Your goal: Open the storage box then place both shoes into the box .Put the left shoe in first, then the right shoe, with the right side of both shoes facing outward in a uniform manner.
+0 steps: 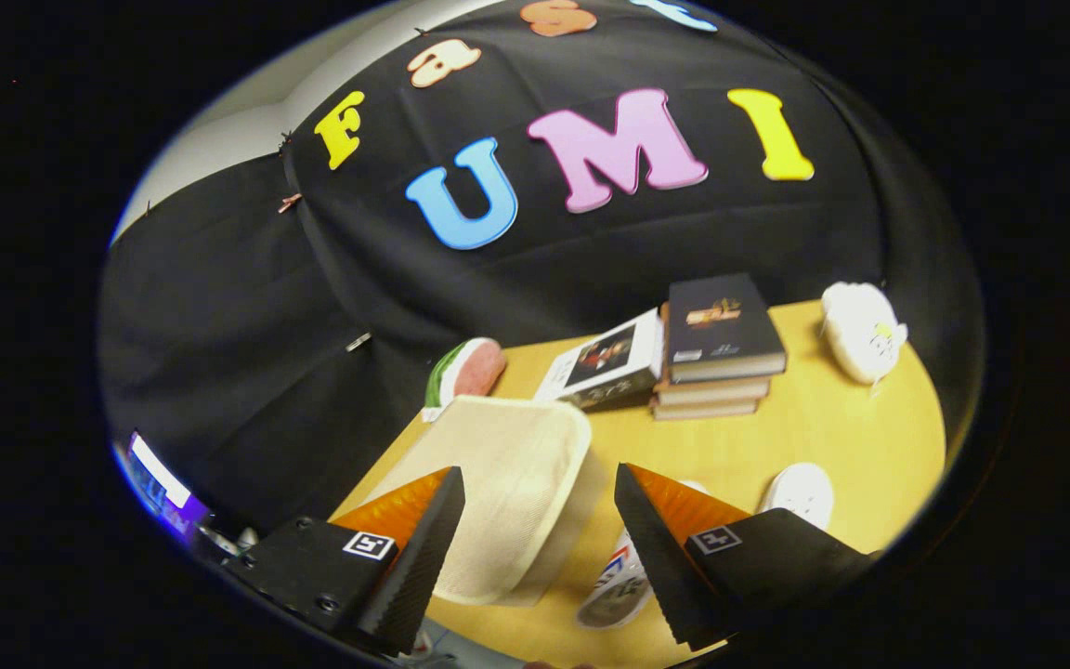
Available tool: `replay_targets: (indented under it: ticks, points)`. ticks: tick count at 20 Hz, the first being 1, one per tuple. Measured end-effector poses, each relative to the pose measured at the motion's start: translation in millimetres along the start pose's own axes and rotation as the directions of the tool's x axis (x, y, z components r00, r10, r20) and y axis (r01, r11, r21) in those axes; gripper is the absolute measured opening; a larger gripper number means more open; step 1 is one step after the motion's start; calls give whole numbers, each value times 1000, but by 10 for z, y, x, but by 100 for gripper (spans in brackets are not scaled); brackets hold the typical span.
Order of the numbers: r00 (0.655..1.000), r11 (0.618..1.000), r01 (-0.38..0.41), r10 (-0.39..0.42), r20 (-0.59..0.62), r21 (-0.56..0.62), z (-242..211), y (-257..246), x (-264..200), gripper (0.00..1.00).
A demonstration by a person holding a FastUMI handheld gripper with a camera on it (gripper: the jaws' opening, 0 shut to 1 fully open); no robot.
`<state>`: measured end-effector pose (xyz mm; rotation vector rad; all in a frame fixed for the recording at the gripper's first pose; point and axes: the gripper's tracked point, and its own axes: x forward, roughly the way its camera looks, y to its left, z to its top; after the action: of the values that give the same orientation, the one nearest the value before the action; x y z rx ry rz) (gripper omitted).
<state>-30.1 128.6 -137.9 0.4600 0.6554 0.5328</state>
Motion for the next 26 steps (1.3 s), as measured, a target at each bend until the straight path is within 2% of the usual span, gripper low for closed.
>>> replay_targets:
  ticks: [2,7,9,11,12,17,18,19,21,22,23,24,25,26]
  points:
    - [998,992,-46,50,-33,121,-129,21,87,99]
    - [984,962,-15,63,-168,271,-598,-177,337,98]
    - [975,944,-43,111,-193,328,-642,-92,396,98]
    - [954,915,-92,193,-227,393,-729,121,395,98]
    - [947,906,-104,216,-236,411,-752,195,410,98]
    - [927,924,-80,208,-314,375,-1025,299,458,94]
    - [926,922,-64,198,-322,382,-1055,289,485,89]
    - [924,918,-45,188,-333,394,-1052,256,483,71]
    - [914,905,-29,196,-354,425,-1060,257,501,60]
    - [913,898,-21,197,-358,439,-1052,253,513,60]
    - [910,892,-17,202,-363,451,-1033,252,491,47]
    - [909,887,-13,202,-364,461,-1019,253,486,42]
    - [908,883,-5,201,-368,469,-1009,254,482,29]
    - [905,881,2,199,-375,474,-1001,253,483,24]
